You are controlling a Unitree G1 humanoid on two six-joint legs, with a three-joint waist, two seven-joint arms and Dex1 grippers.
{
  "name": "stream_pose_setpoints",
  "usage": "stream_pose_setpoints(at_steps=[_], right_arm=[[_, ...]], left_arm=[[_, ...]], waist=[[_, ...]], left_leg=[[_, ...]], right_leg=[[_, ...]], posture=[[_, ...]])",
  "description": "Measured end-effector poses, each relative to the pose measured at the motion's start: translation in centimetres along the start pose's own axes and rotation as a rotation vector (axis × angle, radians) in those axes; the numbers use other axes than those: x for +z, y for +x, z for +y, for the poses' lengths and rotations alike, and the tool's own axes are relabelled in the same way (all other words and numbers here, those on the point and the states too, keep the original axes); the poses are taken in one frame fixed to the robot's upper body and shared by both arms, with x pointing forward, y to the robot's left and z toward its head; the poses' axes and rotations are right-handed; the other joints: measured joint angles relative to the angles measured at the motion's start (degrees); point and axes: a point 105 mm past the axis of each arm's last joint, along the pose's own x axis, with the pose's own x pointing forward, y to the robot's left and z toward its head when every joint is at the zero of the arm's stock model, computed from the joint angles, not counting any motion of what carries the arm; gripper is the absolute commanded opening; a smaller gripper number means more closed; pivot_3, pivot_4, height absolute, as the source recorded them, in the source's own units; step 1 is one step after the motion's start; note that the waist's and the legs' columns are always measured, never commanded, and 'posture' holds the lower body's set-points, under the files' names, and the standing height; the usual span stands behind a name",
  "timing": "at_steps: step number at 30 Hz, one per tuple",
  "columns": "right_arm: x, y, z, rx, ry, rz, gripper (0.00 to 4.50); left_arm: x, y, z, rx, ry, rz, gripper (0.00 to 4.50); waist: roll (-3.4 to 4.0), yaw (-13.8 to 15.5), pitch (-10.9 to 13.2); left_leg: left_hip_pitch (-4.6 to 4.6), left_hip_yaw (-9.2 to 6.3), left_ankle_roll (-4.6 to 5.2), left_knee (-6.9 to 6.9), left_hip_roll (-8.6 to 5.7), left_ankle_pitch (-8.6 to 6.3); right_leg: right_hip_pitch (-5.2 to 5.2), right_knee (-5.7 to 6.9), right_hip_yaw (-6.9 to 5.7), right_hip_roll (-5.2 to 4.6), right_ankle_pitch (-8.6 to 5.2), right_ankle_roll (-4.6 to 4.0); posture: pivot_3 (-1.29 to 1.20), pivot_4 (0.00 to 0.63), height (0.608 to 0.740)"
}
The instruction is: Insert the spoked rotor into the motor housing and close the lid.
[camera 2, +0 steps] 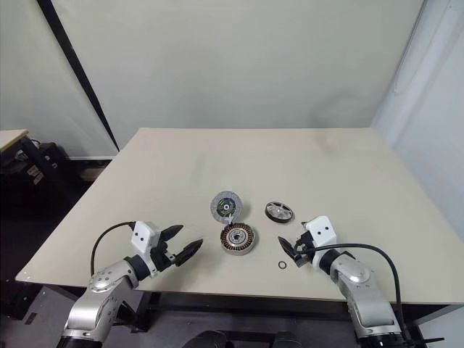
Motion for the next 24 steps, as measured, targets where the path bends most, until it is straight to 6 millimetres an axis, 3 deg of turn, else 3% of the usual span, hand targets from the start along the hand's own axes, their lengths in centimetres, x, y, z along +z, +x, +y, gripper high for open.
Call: stream_pose_setpoints(at_steps=[12, 24], right_arm=[[-3.2, -1.5, 3.2, 0.206, -0.026, 0.233, 4.50], [-4.0, -1.1, 4.2, 0.218, -0.057, 0.268, 4.50]], left_arm=[[-3.0, -0.8, -3.4, -0.227, -0.052, 0.169, 4.47], [-3.0, -0.3, -4.2, -0.324, -0.036, 0.218, 4.47]], waist=[[-0.07, 0.0, 0.0], [-0.24, 0.0, 0.1]], left_leg=[[-0.03, 0.95, 0.20, 0.01, 0.19, -0.13], [-0.03, 1.02, 0.32, 0.05, 0.21, -0.19]], right_leg=[[-0.27, 0.00, 0.50, 0.00, -0.03, -0.04], [-0.41, 0.00, 0.83, 0.01, 0.09, 0.18]], posture=[[0.00, 0.000, 0.740], [0.00, 0.000, 0.740]])
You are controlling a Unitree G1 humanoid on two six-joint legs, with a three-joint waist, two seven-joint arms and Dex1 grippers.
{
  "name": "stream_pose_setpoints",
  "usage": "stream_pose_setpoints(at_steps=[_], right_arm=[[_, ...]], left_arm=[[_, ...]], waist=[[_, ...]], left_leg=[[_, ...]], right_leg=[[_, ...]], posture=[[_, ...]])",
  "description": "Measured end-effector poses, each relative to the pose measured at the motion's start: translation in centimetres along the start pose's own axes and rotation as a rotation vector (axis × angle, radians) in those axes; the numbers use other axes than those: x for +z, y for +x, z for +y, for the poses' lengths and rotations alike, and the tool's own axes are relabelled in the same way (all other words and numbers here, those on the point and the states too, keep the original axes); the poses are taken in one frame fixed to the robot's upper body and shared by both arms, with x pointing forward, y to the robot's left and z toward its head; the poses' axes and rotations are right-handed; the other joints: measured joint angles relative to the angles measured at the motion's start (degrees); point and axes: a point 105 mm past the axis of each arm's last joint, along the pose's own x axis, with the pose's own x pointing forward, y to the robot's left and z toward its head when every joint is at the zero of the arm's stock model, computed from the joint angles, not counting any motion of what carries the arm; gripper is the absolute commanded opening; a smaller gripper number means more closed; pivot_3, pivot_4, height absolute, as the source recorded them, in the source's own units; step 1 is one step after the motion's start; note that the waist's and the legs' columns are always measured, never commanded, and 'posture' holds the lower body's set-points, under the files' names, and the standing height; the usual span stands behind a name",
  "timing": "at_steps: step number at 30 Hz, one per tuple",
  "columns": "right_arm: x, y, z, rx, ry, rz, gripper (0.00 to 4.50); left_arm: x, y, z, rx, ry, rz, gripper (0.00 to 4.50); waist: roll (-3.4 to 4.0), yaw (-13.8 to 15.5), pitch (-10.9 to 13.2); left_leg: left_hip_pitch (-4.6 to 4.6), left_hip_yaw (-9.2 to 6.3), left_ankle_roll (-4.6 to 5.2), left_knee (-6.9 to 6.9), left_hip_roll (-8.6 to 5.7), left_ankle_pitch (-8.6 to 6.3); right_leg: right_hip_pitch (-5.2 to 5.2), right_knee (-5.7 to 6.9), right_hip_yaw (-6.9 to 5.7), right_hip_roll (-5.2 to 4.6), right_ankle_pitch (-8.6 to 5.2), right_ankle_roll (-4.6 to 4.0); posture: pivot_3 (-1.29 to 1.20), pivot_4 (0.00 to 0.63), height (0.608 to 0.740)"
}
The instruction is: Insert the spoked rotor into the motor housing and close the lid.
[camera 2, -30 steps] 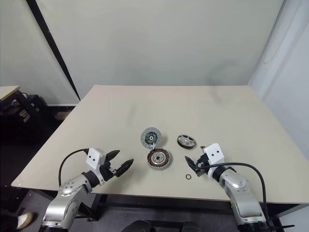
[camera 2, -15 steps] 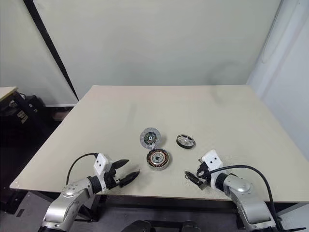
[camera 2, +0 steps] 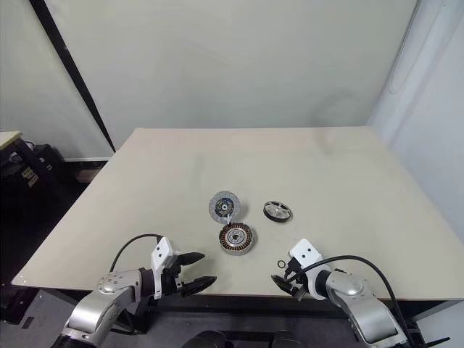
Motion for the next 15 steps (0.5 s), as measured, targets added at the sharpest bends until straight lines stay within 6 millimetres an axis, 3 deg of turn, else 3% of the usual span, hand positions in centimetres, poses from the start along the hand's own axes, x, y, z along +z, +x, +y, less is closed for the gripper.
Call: stream_pose_setpoints(at_steps=[6, 7, 10, 15], right_arm=[[-0.14, 0.44, -0.12, -0.026, 0.009, -0.003, 4.50], [-0.18, 0.49, -0.20, -0.032, 0.008, -0.002, 4.33], [-0.32, 0.62, -0.36, -0.044, 0.013, 0.002, 3.65], [-0.38, 0.74, -0.33, -0.048, 0.018, 0.002, 1.83]], left_arm=[[0.01, 0.18, 0.10, -0.003, 0.002, 0.004, 4.47], [-0.04, 0.20, 0.12, -0.003, 0.001, 0.006, 4.50], [-0.18, 0.35, -0.01, -0.009, 0.003, 0.013, 4.50], [-0.14, 0.48, -0.10, -0.013, 0.016, 0.013, 4.50]], waist=[[-0.03, 0.0, 0.0], [-0.03, 0.0, 0.0], [-0.05, 0.0, 0.0], [-0.07, 0.0, 0.0]], left_leg=[[0.00, 0.01, 0.04, 0.00, 0.00, -0.02], [0.00, 0.01, 0.04, 0.00, 0.00, -0.02], [0.00, 0.03, 0.04, 0.00, 0.01, -0.02], [0.01, 0.03, 0.05, 0.00, 0.01, -0.02]], right_leg=[[0.00, 0.00, 0.00, 0.00, 0.01, 0.01], [0.00, 0.00, 0.00, 0.00, 0.01, 0.01], [0.00, 0.00, 0.01, 0.00, 0.01, 0.01], [0.00, 0.00, 0.02, 0.01, 0.01, 0.01]], posture=[[0.00, 0.000, 0.740], [0.00, 0.000, 0.740], [0.00, 0.000, 0.740], [0.00, 0.000, 0.740]])
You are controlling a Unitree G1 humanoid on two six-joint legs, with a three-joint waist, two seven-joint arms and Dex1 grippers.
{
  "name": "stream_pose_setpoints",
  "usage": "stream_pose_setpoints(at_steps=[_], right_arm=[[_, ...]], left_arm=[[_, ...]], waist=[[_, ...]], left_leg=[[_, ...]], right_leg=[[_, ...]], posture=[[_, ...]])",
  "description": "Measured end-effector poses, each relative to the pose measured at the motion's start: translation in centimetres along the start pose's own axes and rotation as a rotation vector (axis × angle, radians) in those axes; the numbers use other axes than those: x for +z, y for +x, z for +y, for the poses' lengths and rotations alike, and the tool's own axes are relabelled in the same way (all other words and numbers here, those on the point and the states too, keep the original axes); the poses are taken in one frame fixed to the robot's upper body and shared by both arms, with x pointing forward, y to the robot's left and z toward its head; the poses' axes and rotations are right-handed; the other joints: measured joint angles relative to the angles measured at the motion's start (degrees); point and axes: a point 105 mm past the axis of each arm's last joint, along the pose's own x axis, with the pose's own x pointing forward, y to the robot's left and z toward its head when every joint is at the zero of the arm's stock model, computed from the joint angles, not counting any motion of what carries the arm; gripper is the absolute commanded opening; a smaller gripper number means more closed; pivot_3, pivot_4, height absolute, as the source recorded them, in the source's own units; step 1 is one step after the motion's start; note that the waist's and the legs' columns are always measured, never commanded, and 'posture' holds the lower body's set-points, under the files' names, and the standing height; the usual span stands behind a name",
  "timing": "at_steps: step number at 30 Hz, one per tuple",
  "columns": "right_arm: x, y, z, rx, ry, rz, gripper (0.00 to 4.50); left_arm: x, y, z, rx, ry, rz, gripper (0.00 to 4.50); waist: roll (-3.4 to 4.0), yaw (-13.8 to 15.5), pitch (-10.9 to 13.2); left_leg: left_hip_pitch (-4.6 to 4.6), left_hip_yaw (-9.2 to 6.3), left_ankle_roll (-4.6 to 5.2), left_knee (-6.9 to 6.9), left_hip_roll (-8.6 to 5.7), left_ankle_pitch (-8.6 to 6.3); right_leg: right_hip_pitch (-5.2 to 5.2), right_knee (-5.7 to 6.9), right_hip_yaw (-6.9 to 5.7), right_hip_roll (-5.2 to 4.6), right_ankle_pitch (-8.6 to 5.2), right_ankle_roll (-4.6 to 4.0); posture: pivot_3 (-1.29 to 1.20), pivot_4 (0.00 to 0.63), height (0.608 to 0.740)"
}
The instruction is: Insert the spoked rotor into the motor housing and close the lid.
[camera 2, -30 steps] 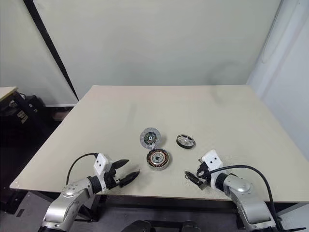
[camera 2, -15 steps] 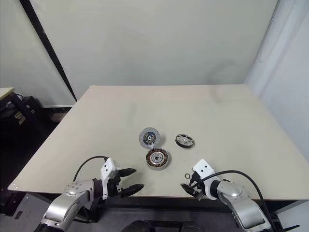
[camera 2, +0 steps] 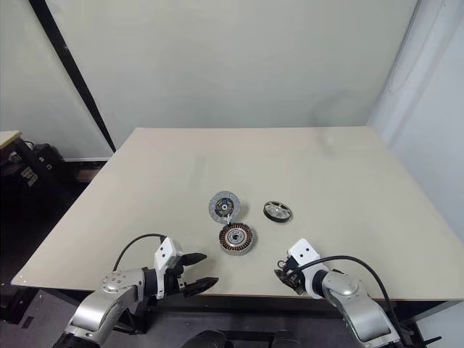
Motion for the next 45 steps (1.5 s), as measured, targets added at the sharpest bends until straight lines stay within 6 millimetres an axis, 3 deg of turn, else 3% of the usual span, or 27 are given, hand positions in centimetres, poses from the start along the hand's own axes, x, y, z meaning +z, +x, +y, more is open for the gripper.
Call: stream_pose_setpoints(at_steps=[3, 4, 12, 20, 29, 45], right_arm=[[0.0, 0.0, 0.0, -0.001, 0.000, 0.000, 0.85], [0.0, 0.0, 0.0, -0.001, 0.000, 0.000, 0.80], [1.0, 0.2, -0.8, -0.062, 0.035, -0.051, 0.80], [6.3, 1.3, -1.5, -0.066, 0.004, -0.181, 0.80], [11.1, 4.6, 0.7, 0.040, -0.067, -0.230, 0.80], [10.9, 8.3, 3.0, 0.137, -0.099, -0.129, 0.80]], left_arm=[[0.1, 0.0, 0.0, 0.001, 0.006, -0.003, 4.50], [0.1, 0.0, 0.1, 0.001, 0.007, -0.004, 4.50], [0.1, 0.0, 0.2, 0.010, 0.010, -0.010, 4.50], [0.7, -0.9, 1.9, 0.098, 0.033, -0.072, 4.50], [0.6, -1.1, 2.6, 0.125, 0.041, -0.094, 4.50], [0.6, -1.7, 3.0, 0.166, 0.049, -0.113, 4.50]], waist=[[0.00, 0.0, 0.0], [0.00, 0.0, 0.0], [0.00, 0.0, 0.0], [-0.01, 0.0, 0.0], [-0.05, -0.1, 0.0], [-0.04, -0.3, 0.0]], left_leg=[[0.01, 0.00, 0.02, 0.00, 0.00, 0.01], [0.01, 0.00, 0.02, 0.01, 0.00, 0.01], [0.01, 0.02, 0.03, 0.01, 0.02, 0.01], [0.04, 0.13, 0.18, 0.02, 0.19, 0.11], [0.03, 0.11, 0.20, 0.01, 0.21, 0.09], [0.11, 0.13, 0.07, 0.05, 0.69, 0.04]], right_leg=[[0.00, 0.00, 0.00, 0.00, 0.00, 0.00], [0.00, 0.00, 0.00, 0.00, 0.00, 0.00], [0.00, 0.01, 0.02, 0.02, 0.01, 0.01], [-0.05, 0.00, 0.00, 0.11, 0.02, -0.01], [-0.12, 0.00, -0.01, 0.17, 0.12, -0.02], [-0.16, 0.00, 0.09, 0.88, 0.39, -0.37]], posture=[[0.00, 0.000, 0.740], [0.00, 0.000, 0.740], [0.00, 0.000, 0.740], [0.00, 0.000, 0.740], [0.00, 0.000, 0.740], [0.00, 0.000, 0.740]])
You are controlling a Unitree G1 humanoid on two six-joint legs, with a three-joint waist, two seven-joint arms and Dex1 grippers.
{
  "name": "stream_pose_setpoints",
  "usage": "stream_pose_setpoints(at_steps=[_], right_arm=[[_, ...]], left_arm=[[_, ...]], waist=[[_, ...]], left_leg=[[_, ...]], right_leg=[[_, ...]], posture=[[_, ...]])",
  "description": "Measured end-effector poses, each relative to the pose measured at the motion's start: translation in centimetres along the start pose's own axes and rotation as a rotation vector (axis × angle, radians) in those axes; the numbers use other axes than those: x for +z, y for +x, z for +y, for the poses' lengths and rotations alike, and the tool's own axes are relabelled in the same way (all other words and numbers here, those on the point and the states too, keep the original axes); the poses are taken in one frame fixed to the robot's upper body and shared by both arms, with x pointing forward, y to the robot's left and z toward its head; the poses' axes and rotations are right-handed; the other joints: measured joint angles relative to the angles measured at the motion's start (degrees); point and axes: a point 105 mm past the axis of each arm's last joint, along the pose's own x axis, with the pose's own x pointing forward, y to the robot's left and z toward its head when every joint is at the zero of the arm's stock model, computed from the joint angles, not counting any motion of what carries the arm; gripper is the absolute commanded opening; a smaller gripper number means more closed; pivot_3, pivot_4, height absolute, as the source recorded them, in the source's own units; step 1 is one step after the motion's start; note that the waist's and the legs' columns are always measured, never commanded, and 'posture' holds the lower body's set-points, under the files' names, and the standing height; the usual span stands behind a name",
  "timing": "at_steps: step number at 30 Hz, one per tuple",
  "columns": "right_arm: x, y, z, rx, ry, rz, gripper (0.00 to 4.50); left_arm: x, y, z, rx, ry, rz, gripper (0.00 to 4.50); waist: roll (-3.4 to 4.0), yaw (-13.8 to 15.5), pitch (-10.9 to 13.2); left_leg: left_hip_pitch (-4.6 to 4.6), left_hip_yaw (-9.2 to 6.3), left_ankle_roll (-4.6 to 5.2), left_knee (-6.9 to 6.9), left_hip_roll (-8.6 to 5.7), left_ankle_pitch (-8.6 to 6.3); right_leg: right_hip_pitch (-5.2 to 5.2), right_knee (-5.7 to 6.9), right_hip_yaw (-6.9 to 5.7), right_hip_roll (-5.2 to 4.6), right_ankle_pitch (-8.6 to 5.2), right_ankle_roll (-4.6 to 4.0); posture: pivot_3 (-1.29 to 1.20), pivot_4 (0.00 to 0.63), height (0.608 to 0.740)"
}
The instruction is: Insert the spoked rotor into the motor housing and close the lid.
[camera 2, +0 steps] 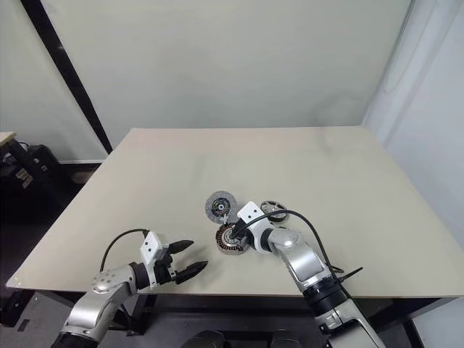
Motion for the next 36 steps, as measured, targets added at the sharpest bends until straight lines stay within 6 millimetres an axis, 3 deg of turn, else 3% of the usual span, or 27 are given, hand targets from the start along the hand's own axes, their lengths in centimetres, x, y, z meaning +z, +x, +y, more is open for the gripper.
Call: stream_pose_setpoints(at_steps=[36], right_arm=[[-0.9, 1.4, 0.8, 0.028, -0.015, 0.030, 0.80]], left_arm=[[0.5, -0.3, 0.3, 0.031, 0.020, -0.026, 4.50]], waist=[[0.03, 0.0, 0.0]], left_leg=[[0.05, 0.10, -0.08, 0.01, 0.06, 0.02]], right_leg=[[-0.02, 0.01, -0.02, 0.08, 0.07, -0.10]], posture=[[0.00, 0.000, 0.740]])
